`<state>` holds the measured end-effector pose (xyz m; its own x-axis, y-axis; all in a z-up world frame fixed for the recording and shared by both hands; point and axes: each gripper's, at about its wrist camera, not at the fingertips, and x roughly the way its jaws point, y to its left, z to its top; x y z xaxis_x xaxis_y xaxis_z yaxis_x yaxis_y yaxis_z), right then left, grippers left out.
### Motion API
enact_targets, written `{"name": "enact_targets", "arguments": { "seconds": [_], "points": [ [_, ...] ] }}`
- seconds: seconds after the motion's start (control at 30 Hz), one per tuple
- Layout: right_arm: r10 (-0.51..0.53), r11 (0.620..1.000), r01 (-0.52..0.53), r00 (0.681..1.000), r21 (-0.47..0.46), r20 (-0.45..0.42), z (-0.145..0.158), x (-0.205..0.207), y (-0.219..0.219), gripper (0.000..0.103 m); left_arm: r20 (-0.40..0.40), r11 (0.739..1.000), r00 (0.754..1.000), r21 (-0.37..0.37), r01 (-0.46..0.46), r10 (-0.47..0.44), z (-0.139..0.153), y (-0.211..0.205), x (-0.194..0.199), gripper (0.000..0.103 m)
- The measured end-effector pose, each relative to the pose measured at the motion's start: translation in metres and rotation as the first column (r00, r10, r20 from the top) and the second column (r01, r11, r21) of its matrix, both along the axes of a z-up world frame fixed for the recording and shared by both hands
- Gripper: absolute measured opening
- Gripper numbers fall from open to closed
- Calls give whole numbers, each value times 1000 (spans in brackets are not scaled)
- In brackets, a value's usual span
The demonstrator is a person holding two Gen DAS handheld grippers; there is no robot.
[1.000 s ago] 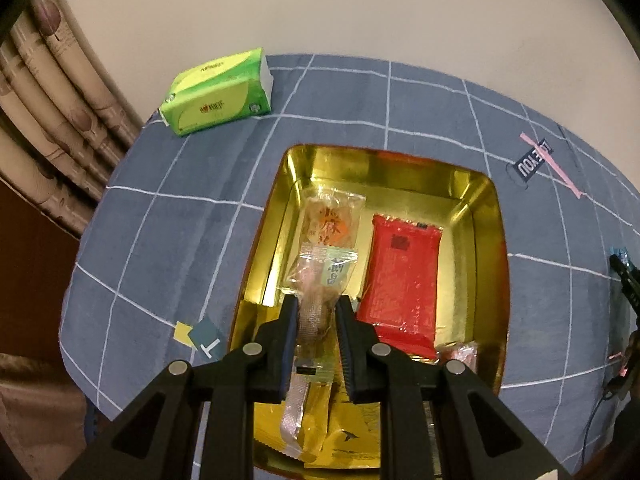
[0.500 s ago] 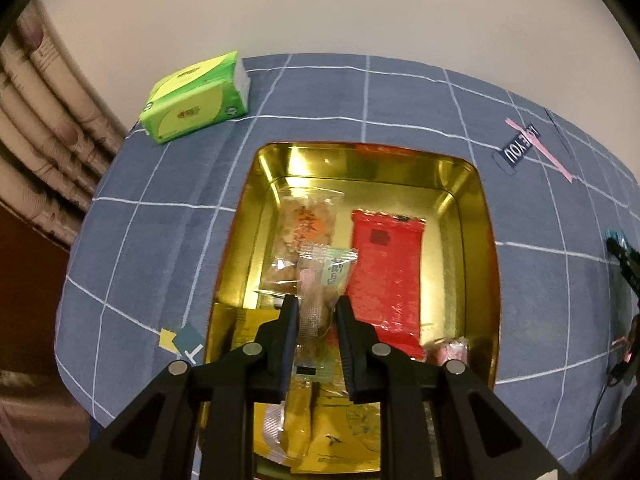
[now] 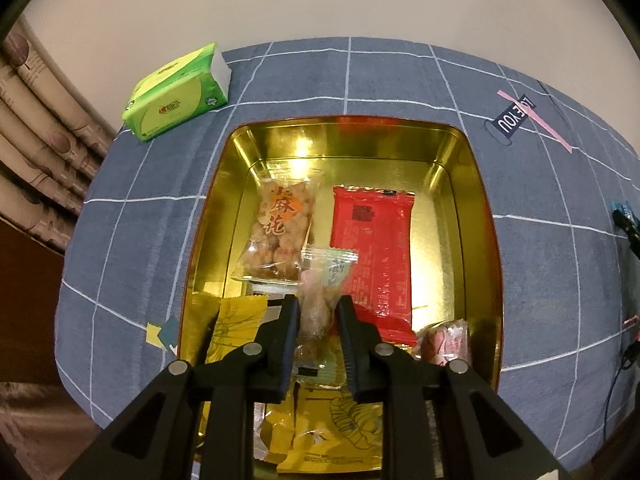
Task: Organize snacks
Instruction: 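Carry the peanut snack bag into the tin and open the left gripper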
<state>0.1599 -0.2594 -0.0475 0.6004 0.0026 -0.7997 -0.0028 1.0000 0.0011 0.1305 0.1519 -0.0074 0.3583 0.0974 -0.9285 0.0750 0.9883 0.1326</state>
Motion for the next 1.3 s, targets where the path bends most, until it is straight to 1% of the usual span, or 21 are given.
{"name": "enact_targets", "arguments": {
  "seconds": [0.1, 0.23, 0.3, 0.37, 0.43, 0.5, 0.67, 0.83, 1.0, 1.17, 1.3],
  "points": [
    [1, 1000, -1, 1000, -5, 0, 0, 0, 0, 40, -8, 1000, 1000, 8, -8, 8, -1, 1, -1, 23],
    [2, 1000, -2, 1000, -10, 0, 0, 0, 0, 40, 0, 1000, 1000, -3, -11, 11, 4, 4, -3, 24],
    [3, 1000, -3, 1000, -10, 0, -1, 1, 0, 40, 6, 1000, 1000, -10, -10, 10, 9, 4, -5, 28],
    [3, 1000, -3, 1000, -13, 0, 0, 1, 1, 40, 12, 1000, 1000, -16, -11, 11, 13, 5, -7, 37],
    [3, 1000, -3, 1000, -11, 0, -1, 1, 1, 40, 22, 1000, 1000, -21, -14, 15, 19, 6, -9, 39],
    [2, 1000, -2, 1000, -12, 0, -1, 1, 1, 40, 32, 999, 999, -35, -14, 15, 25, 7, -12, 39],
    [2, 1000, -2, 1000, -15, 0, -1, 1, 1, 40, 65, 999, 998, -41, -20, 23, 40, 10, -24, 39],
    [-8, 1000, 8, 1000, -8, -1, -1, 2, 1, 39, 97, 996, 993, -71, -58, 65, 56, 21, -44, 40],
    [-24, 1000, 24, 1000, -14, 0, -1, 0, 2, 38, 182, 994, 977, -27, -111, 114, 71, 34, -66, 41],
    [-55, 998, 55, 998, -7, -13, 1, -1, 3, 37, 220, 987, 963, -20, -159, 159, 71, 47, -82, 41],
    [-72, 997, 72, 997, -25, -29, 4, -2, 7, 36, 240, 982, 954, 22, -190, 179, 64, 51, -94, 41]
  ]
}}
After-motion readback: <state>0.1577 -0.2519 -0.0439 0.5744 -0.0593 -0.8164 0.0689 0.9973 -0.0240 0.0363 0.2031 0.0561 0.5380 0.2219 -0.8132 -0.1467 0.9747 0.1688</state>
